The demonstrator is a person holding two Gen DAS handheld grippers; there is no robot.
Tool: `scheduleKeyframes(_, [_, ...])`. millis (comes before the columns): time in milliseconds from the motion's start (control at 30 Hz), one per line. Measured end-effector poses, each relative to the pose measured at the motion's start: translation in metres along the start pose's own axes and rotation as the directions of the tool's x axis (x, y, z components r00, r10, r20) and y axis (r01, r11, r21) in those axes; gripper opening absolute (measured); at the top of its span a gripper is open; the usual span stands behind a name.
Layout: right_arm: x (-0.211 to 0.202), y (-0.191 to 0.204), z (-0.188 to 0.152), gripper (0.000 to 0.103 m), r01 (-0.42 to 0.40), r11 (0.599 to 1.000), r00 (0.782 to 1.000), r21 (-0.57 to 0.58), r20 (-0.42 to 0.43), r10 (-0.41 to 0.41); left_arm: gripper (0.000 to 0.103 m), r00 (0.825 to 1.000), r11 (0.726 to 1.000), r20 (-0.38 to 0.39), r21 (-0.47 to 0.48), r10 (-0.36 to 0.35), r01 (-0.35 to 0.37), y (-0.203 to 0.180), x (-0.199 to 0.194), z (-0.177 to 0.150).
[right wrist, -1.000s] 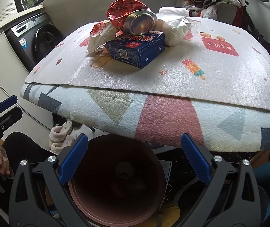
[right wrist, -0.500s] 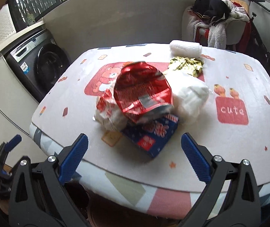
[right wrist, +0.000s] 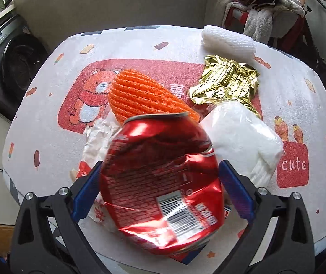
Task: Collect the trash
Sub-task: 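Grasp the crushed red can with the right tool while the left tool grasps the white paper wrapper, then drop the white wrapper into the bin with the left tool while the right tool lifts the can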
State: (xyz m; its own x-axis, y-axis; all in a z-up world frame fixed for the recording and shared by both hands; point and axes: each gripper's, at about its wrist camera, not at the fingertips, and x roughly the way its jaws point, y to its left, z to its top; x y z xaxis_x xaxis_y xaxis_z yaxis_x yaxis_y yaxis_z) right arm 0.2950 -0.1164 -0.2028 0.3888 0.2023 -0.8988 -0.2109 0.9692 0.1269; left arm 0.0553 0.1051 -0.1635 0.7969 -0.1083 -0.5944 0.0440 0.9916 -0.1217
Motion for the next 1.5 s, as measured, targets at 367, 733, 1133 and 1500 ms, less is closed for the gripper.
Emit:
scheduleKeyframes(367, [-0.072, -0.029, -0.019, 0.026, -0.132, 0.991, 0.985, -0.024, 0.108, 0.134, 0.097, 0.994, 0.997, -0.069, 0.011, -0.080, 0.081, -0.018, 0.038, 0.017])
scheduleKeyframes(733, [-0.077, -0.098, -0.042, 0.011, -0.227, 0.968, 0.966, 0.110, 0.153, 0.209, 0.097, 0.970, 0.986, -0.177, -0.015, -0.164, 0.164, -0.047, 0.081, 0.042])
scheduleKeyframes(1133, [-0.107, -0.133, -0.071, 0.011, -0.336, 0.928, 0.917, 0.164, 0.281, 0.282, 0.058, 0.916, 0.963, -0.307, -0.163, -0.258, 0.217, -0.059, 0.152, 0.078])
scheduleKeyframes(1500, [-0.120, -0.153, -0.089, 0.011, -0.364, 0.911, 0.904, 0.192, 0.309, 0.296, 0.008, 0.906, 0.960, -0.319, -0.054, -0.279, 0.276, -0.087, 0.145, 0.088])
